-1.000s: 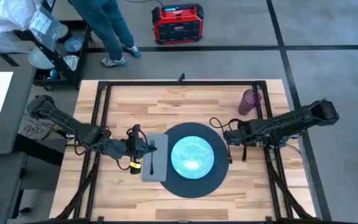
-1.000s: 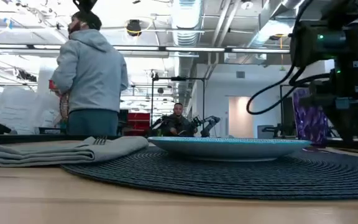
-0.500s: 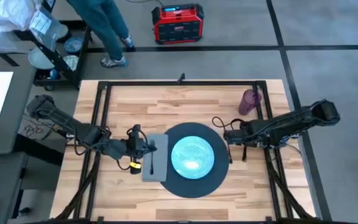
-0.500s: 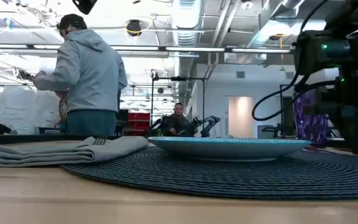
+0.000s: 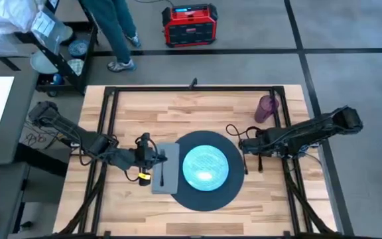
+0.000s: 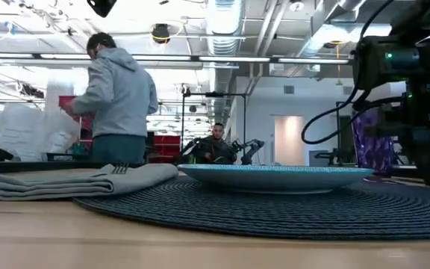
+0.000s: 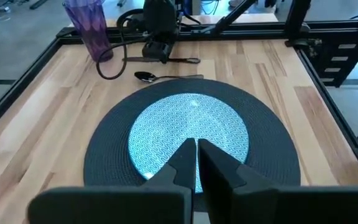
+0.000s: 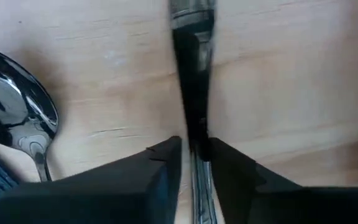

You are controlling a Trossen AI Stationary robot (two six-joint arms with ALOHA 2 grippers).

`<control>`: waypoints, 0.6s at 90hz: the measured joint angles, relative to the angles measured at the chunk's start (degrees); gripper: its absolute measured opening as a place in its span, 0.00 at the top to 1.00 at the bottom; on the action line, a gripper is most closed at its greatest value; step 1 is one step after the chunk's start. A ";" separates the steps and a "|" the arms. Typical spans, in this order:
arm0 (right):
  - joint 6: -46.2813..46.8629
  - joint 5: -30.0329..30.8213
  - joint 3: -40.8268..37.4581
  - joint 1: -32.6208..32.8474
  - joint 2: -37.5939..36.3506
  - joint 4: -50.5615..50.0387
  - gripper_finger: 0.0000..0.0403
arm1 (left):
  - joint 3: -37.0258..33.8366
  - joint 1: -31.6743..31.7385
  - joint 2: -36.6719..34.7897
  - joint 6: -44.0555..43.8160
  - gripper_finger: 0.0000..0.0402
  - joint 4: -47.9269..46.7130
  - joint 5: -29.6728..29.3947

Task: Set table place
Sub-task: Put the black table knife on the tablemat to the right side of the blue plate

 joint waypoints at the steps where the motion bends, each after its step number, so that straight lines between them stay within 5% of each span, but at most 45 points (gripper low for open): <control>1: 0.00 0.09 0.00 0.07 0.00 0.01 0.93 | 0.00 0.00 0.00 -0.01 1.00 0.00 0.00; 54: 2.99 5.93 0.50 6.10 -0.88 -0.04 1.00 | 0.00 0.00 0.00 -0.05 1.00 -0.33 0.00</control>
